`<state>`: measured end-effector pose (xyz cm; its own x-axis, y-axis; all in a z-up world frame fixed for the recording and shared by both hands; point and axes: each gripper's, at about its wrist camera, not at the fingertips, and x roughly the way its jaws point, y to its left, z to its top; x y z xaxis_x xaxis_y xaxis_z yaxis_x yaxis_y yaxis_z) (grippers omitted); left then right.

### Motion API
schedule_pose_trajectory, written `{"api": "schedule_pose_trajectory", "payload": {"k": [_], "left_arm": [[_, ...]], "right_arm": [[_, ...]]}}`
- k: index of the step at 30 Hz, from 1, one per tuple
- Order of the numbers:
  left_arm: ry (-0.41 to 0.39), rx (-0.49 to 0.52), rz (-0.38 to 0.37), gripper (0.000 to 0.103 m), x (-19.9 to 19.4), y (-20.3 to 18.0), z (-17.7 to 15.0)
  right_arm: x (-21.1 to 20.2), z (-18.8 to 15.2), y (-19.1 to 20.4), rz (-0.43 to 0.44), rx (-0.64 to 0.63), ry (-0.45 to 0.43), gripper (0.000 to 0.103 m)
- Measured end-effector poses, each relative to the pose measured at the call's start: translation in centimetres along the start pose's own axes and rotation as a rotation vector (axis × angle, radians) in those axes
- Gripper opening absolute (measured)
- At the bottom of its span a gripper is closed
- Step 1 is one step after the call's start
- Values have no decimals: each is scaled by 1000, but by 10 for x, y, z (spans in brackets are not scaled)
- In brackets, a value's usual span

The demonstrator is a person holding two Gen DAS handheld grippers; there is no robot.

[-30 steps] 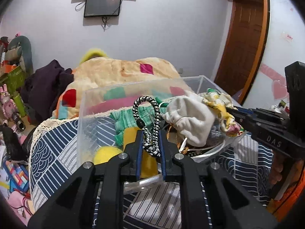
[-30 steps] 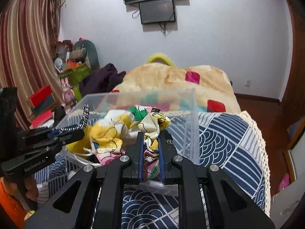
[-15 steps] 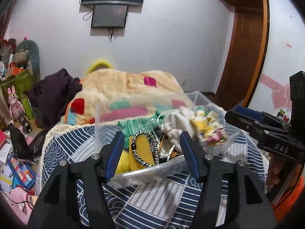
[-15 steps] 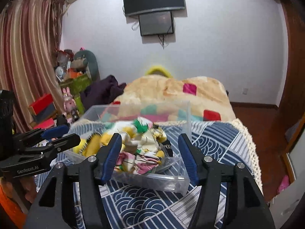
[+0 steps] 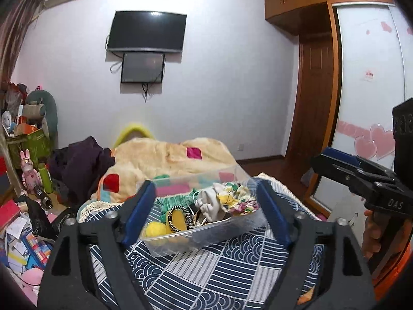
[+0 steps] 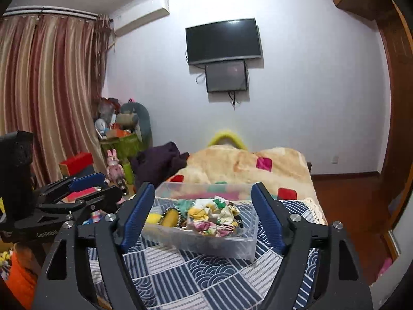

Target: Organize soft objects

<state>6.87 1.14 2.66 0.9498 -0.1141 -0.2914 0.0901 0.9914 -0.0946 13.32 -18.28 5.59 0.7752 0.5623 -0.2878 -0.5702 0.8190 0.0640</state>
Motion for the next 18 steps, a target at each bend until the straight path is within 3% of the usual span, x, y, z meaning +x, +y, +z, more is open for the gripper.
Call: {"api": "schedule_pose_trajectory", "payload": {"k": [4,18], "left_arm": [[-35,-17,15,99,-17,-2,-1],[-57,17,38,102,-35,-9,-13]], "right_arm": [[-13,-3,7,3,2,-25,82],[-17,-16,17,-18,-5,-18,87]]}}
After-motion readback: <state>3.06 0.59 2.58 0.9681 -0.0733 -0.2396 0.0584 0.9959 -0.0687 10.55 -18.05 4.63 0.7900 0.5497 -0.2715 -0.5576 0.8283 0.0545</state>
